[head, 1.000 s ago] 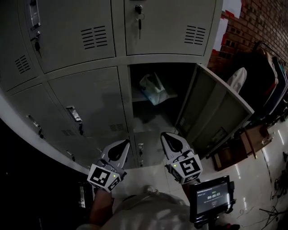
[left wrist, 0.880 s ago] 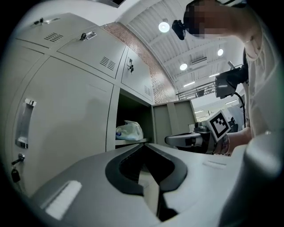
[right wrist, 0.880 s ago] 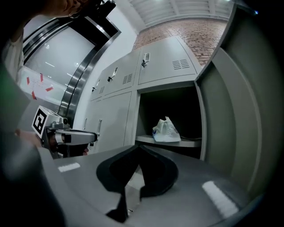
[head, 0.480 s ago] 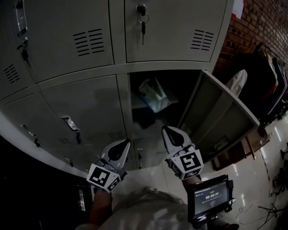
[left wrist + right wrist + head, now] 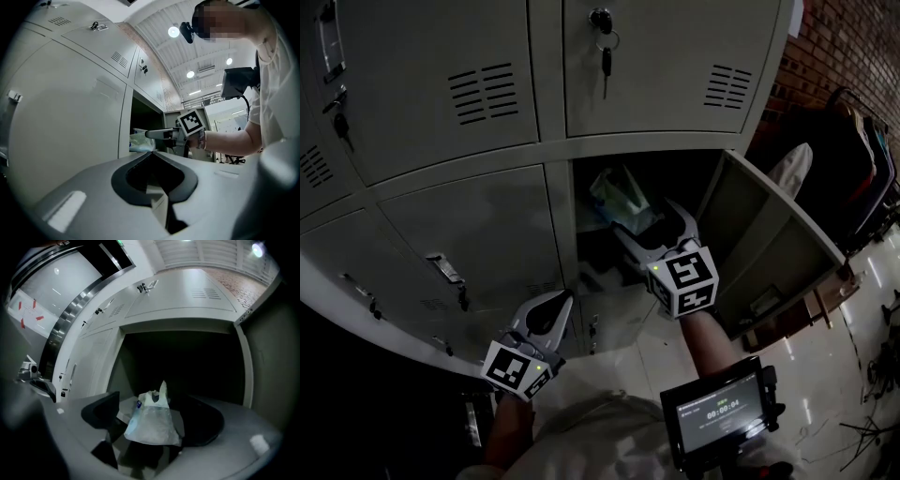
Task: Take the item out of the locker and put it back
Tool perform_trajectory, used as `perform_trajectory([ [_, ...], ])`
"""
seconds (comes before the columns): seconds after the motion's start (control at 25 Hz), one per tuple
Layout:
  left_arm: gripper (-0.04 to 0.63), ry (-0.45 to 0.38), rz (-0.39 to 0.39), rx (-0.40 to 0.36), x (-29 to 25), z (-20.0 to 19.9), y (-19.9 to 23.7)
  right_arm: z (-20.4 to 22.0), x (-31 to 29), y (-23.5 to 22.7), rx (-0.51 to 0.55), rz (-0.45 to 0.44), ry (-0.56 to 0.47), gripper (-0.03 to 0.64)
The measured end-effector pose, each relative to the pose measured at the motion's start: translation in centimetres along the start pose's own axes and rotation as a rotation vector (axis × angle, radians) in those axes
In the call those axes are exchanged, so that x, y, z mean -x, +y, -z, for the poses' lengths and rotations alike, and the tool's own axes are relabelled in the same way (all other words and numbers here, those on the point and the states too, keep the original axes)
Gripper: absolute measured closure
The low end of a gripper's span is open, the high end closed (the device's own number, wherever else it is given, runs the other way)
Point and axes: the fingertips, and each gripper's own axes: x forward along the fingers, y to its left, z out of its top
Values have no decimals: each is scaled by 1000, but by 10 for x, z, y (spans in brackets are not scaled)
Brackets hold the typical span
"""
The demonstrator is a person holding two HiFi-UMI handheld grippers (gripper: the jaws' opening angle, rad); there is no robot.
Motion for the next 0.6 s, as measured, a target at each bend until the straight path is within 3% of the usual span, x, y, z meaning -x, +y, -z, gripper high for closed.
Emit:
perform_trajectory([
  [0.36,591,10,8,2,-2,4,5,24,-26,-12,-83,-13,70,240],
  [0.44,591,10,2,5,-2,4,7,31,-28,-12,-87,-2,92,299],
  [0.6,591,13,0,7,-2,6,8,38,-29,-16,-76,28,107,490],
])
